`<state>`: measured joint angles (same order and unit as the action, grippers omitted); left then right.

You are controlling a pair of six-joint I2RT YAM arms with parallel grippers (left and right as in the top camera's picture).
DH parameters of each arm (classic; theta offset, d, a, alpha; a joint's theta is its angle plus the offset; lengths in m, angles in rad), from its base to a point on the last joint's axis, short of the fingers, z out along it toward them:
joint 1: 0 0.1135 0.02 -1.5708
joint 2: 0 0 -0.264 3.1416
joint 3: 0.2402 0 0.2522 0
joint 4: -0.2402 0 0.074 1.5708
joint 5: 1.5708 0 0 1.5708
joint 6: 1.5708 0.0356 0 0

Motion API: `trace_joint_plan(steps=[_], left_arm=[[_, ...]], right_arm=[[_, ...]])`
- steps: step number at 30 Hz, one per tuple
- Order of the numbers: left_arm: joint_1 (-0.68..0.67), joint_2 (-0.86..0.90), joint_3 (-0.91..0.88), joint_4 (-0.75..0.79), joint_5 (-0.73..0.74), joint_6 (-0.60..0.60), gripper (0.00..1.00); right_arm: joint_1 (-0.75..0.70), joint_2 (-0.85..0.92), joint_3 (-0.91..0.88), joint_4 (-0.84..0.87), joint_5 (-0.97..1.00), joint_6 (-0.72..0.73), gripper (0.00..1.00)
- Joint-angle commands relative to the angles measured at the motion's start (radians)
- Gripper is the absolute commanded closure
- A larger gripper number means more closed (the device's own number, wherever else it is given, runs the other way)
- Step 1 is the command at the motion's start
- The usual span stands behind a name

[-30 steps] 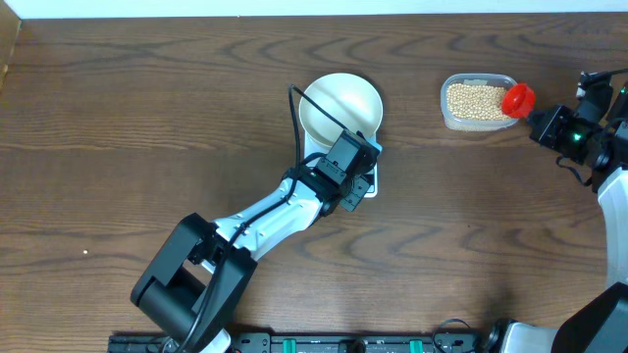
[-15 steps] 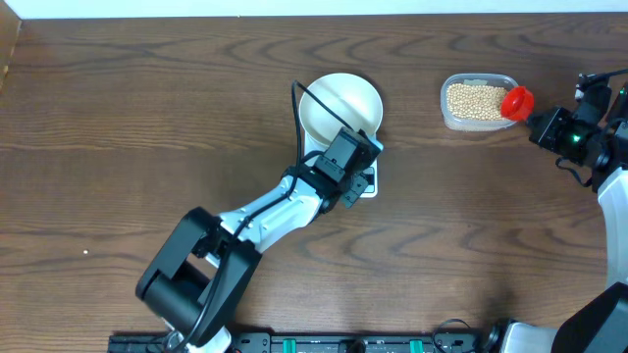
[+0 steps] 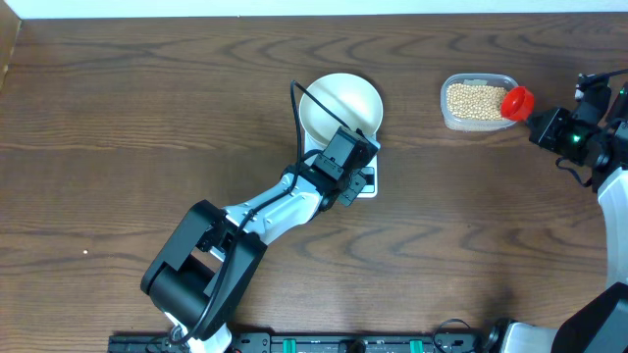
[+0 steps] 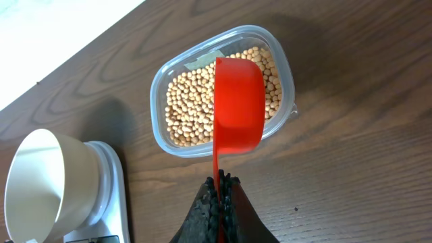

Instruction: Scoop item into bowl and weigh 50g on scale

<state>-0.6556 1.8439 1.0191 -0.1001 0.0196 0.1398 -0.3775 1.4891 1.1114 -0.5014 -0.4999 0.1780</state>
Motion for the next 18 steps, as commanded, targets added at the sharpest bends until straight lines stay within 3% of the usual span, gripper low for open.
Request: trace_joint_plan(steps=[1, 8, 18], left_arm=[[0.006, -0.028, -0.001, 0.002, -0.013, 0.021, 0.93], [0.006, -0.136, -0.001, -0.003, -0.012, 0.019, 0.93], [0.002, -0.280, -0.002, -0.080, 0.044, -0.098, 0.93]], right_arm=[[-0.001, -0.012, 0.021, -0.001, 0.001, -0.012, 0.99], [-0.001, -0.012, 0.021, -0.001, 0.001, -0.011, 0.99], [-0.001, -0.012, 0.021, -0.004, 0.001, -0.012, 0.99]])
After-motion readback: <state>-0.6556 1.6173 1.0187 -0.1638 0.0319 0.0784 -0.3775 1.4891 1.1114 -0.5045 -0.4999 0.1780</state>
